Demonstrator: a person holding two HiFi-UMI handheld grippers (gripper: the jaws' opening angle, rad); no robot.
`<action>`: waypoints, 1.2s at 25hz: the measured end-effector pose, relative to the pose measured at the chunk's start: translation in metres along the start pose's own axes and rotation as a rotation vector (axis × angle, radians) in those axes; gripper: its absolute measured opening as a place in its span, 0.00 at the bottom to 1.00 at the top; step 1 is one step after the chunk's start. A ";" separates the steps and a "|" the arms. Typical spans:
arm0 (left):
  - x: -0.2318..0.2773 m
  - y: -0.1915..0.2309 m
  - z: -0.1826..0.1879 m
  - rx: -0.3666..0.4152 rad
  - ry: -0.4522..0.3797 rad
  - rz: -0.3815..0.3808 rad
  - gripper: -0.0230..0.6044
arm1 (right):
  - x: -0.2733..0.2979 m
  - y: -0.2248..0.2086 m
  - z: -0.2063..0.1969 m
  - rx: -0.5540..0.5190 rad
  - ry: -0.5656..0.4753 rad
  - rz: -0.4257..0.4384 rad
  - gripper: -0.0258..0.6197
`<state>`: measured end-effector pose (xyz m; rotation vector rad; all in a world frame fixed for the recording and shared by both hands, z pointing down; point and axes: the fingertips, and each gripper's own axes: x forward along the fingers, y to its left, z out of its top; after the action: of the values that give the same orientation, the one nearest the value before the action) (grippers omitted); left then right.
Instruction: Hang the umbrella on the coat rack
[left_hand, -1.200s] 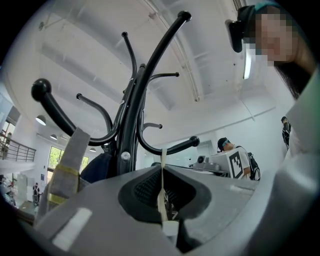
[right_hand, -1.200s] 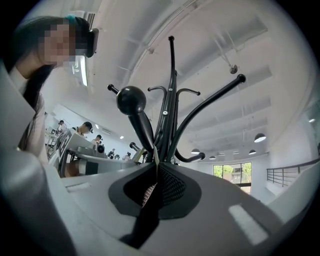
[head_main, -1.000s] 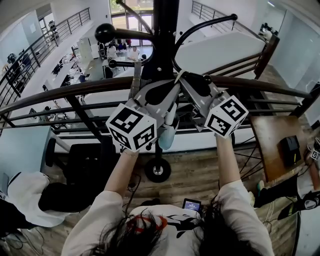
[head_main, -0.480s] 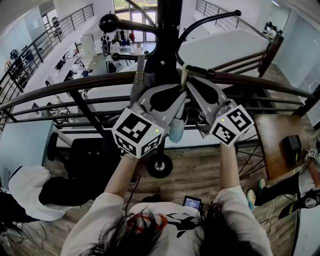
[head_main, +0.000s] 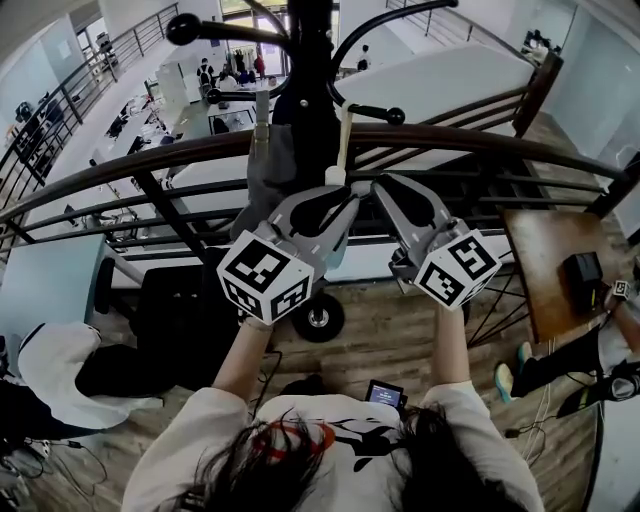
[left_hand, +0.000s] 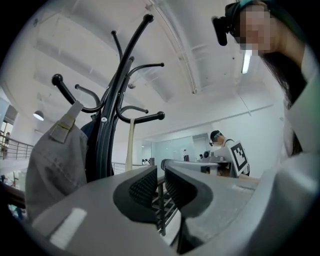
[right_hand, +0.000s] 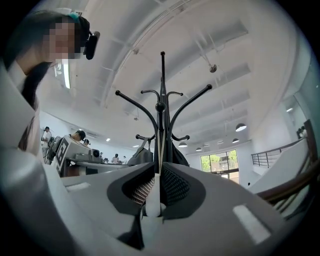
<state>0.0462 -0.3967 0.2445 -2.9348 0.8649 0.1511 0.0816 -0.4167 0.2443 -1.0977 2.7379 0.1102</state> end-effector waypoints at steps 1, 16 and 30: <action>-0.003 -0.004 -0.005 -0.013 0.004 -0.001 0.08 | -0.006 0.003 -0.005 0.011 0.005 -0.008 0.13; -0.056 -0.093 -0.103 -0.110 0.139 0.060 0.08 | -0.125 0.057 -0.101 0.127 0.154 -0.087 0.13; -0.123 -0.170 -0.157 -0.245 0.229 0.200 0.08 | -0.194 0.135 -0.150 0.215 0.265 -0.032 0.13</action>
<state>0.0472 -0.2043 0.4228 -3.1281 1.2571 -0.0768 0.1033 -0.2088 0.4303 -1.1668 2.8705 -0.3504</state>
